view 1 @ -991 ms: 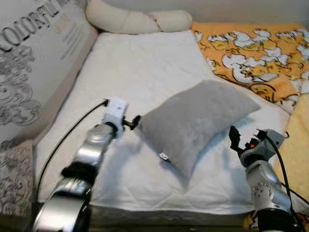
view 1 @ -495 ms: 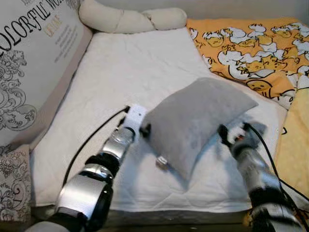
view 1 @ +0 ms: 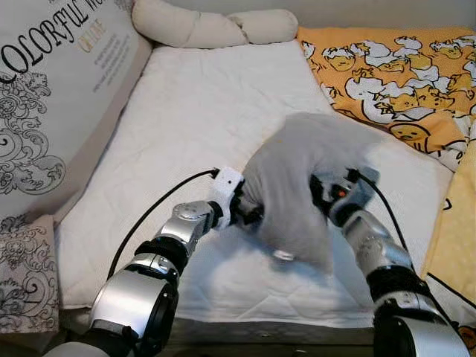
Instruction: Clean up the room
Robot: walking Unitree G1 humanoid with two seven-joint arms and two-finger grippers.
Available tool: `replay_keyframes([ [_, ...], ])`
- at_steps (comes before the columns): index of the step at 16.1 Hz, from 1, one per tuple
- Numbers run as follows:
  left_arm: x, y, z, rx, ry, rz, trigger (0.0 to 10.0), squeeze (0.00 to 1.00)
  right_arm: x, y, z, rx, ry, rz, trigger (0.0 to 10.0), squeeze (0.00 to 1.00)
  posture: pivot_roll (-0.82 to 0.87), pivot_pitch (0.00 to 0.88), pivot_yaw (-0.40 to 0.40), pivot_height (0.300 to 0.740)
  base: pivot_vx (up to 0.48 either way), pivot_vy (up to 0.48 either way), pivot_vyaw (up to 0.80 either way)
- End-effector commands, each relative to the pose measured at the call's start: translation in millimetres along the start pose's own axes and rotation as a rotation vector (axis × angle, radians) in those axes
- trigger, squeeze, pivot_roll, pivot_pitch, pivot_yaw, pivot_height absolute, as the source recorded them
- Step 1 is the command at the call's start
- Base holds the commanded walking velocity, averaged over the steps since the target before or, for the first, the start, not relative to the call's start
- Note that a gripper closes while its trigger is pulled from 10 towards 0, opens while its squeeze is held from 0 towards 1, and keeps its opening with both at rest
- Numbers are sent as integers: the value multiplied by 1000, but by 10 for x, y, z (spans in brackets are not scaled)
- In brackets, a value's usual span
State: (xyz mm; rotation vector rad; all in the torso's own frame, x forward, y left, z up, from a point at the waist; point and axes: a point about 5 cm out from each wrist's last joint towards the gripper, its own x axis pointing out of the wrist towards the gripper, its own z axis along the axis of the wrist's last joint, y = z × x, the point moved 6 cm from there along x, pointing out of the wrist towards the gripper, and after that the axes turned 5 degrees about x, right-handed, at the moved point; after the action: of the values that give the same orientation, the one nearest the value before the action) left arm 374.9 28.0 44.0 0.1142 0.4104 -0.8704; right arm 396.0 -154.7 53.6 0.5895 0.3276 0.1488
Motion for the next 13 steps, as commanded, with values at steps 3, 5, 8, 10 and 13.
replay_keyframes([
  [3, 13, -95, 299, 6, -105, -100, 10000, 0, 125, 521, -119, 22, 67, 184, 10000, 1000, -75, 0, 36, 740, 0, 0, 0],
  [5, -60, -10, 441, -2, -159, -109, 10000, 0, 158, 768, -162, 42, 102, 277, 10000, 1000, -58, 0, 23, 740, 0, 0, 0],
  [8, -205, 114, 631, 1, -246, -107, 10000, 0, 163, 859, -138, 39, 115, 314, 10000, 1000, -41, 0, 7, 740, 0, 0, 0],
  [10, -279, 84, 691, 18, -279, -146, 10000, 0, 140, 787, -90, 25, 112, 302, 10000, 1000, -39, 0, 6, 740, 0, 0, 0],
  [13, -394, -28, 652, 70, -285, -223, 10000, 0, 44, 466, -26, -13, 111, 230, 10000, 1000, -41, 0, 7, 740, 0, 0, 0],
])
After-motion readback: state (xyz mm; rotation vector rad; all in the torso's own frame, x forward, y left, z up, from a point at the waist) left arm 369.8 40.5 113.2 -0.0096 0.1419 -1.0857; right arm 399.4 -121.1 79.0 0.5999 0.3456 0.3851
